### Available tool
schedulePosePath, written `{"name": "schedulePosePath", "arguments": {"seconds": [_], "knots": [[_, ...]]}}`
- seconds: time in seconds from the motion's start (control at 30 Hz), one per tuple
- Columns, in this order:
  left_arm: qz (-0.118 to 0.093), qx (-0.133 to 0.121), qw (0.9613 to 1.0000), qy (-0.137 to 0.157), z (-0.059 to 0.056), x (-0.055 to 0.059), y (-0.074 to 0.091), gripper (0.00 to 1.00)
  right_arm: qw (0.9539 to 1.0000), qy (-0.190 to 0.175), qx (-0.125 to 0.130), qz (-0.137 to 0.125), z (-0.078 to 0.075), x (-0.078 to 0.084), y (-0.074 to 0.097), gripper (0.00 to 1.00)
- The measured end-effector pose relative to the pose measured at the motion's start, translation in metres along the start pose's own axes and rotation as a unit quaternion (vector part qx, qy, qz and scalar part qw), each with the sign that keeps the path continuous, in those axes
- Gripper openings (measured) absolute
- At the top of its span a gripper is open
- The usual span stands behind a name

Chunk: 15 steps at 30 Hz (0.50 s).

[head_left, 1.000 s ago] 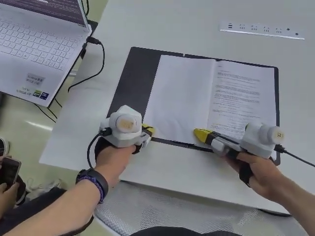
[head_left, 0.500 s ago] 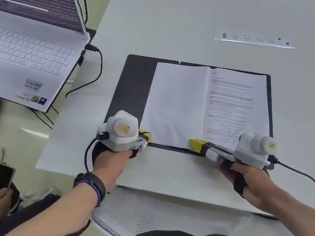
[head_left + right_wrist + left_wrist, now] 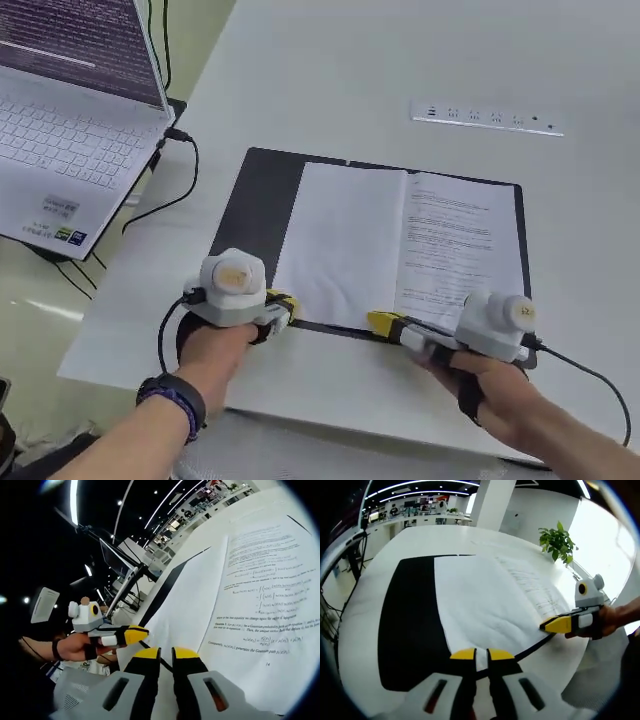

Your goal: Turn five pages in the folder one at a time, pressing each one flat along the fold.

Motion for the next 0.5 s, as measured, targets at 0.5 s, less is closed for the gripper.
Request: {"name": "schedulePosePath", "arguments": {"seconds": [0.5], "knots": [[-0.025, 0.007, 0.9994, -0.022, -0.015, -0.013, 0.031, 0.19, 0.9976, 0.065, 0.020, 0.016, 0.012, -0.004, 0.025, 0.25]]}}
Point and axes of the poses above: the centre of the closed fingertips' face, and the gripper's own axes: y roughly backward along the fingers, z roughly to its left, x roughly out of its underside, the point moved 8 cm from there along y, roughly backward along the fingers, and after that the axes turned 7 degrees about -y, right-handed, at the moved point
